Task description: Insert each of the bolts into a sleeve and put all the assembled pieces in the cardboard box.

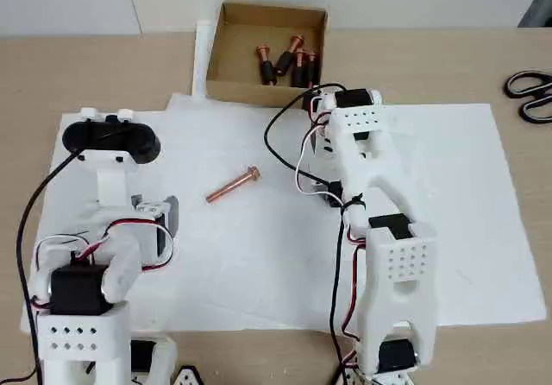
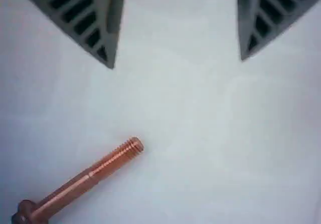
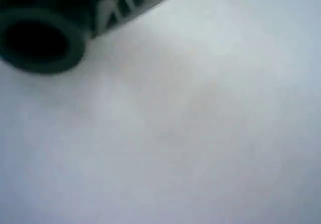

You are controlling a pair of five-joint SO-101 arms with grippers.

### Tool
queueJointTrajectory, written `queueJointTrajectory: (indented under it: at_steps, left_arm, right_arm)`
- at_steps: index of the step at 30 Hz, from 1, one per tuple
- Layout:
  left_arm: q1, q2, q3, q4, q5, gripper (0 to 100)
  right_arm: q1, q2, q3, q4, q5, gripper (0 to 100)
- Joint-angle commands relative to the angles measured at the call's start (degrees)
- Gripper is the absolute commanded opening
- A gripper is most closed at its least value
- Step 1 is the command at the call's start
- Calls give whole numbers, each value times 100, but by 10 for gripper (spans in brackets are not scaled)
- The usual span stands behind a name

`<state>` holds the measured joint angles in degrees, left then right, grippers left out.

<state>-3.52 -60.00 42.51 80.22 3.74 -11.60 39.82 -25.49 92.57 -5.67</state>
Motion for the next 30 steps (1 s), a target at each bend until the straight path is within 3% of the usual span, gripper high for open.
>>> queueJointTrajectory:
  at_steps: [1, 14, 23, 30]
  left_arm:
    - [-18, -9, -22, -9, -26, 155]
    - [-18, -9, -22, -9, -26, 155]
    - [-18, -9, -31, 0, -26, 155]
    - [-18, -9, -40, 9, -26, 155]
  right_arm:
    - [48, 75, -79, -57, -9, 70]
    - [40, 22, -97, 48, 149, 63]
    - [48, -13, -123, 180, 158, 128]
    - [40, -725, -123, 321, 158, 128]
